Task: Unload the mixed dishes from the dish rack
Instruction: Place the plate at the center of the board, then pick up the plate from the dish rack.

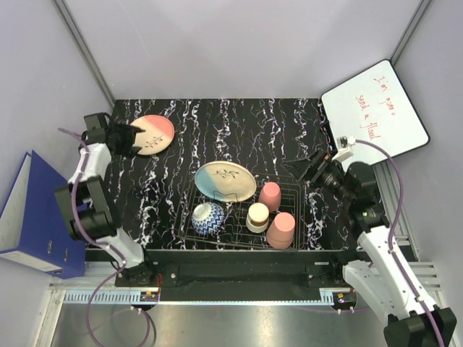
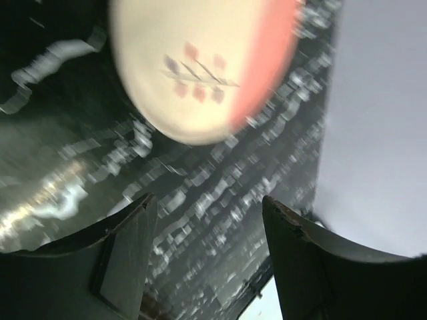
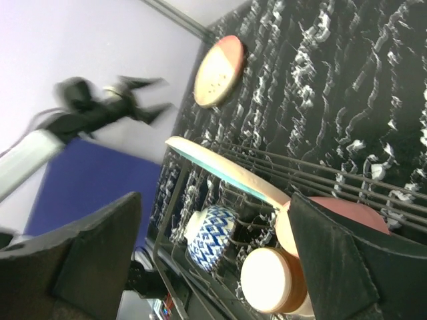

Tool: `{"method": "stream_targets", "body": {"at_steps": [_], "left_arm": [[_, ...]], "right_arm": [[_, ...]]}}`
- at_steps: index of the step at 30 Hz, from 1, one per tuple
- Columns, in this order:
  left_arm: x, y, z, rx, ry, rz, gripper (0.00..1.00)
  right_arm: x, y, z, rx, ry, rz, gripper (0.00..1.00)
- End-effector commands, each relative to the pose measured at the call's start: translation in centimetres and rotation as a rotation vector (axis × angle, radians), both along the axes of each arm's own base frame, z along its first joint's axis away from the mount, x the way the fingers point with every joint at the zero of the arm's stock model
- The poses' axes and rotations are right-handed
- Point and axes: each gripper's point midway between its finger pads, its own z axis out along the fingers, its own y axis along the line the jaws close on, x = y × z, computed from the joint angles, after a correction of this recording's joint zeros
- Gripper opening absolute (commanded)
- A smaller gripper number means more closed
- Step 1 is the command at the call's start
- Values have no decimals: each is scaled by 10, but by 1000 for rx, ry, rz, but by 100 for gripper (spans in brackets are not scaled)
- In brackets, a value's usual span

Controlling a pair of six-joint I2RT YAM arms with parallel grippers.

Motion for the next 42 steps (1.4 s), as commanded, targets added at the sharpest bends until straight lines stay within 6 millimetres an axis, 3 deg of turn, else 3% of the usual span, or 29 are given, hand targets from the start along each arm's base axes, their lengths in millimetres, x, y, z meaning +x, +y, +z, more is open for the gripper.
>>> {"method": "stream_targets", "body": {"at_steps": [1,2,3,4,5,6,7,10,14,20,24,27,35,36,38,39,40,42], "left_arm": [[-15,-69,109,84,-292,-162,67],[-25,-79,139,140,-383,-171,68],[-34,-109,141,149,-410,-236,68],[-41,-121,150,174,-448,-267,68],[-52,-129,166,208,-494,-277,68],[-62,-152,168,211,-513,-338,68],[-68,-160,172,220,-530,-360,67],[-97,-175,182,292,-556,-416,68],[-132,-170,205,362,-634,-420,69],[-164,-171,207,446,-655,-475,69],[-174,-180,184,417,-633,-524,69],[-181,-177,167,418,-611,-522,69],[-187,-178,150,421,-589,-544,69],[-187,-178,148,424,-585,-548,69],[-188,-178,142,427,-574,-555,69],[-188,-178,140,427,-570,-556,69],[-189,-178,137,426,-565,-557,69],[-188,-177,134,431,-558,-554,69]], "right_arm": [[9,4,6,-192,3,51,96],[14,2,-2,-322,-18,60,95],[26,-7,-12,-450,49,3,94],[27,-5,-17,-588,8,19,94],[17,16,-17,-665,-30,82,94],[20,21,-17,-746,-36,79,96],[18,28,-15,-777,-55,104,96],[20,47,-4,-814,-118,188,96],[28,63,-1,-878,-172,276,96],[47,95,-15,-934,-285,373,97],[57,119,-30,-927,-300,463,97],[62,133,-27,-893,-324,494,96],[64,168,-43,-812,-305,613,92],[63,173,-51,-811,-291,634,90],[62,179,-59,-809,-280,655,75],[61,181,-62,-810,-278,663,65],[61,182,-61,-808,-281,661,47],[61,184,-62,-805,-287,661,38]]}}
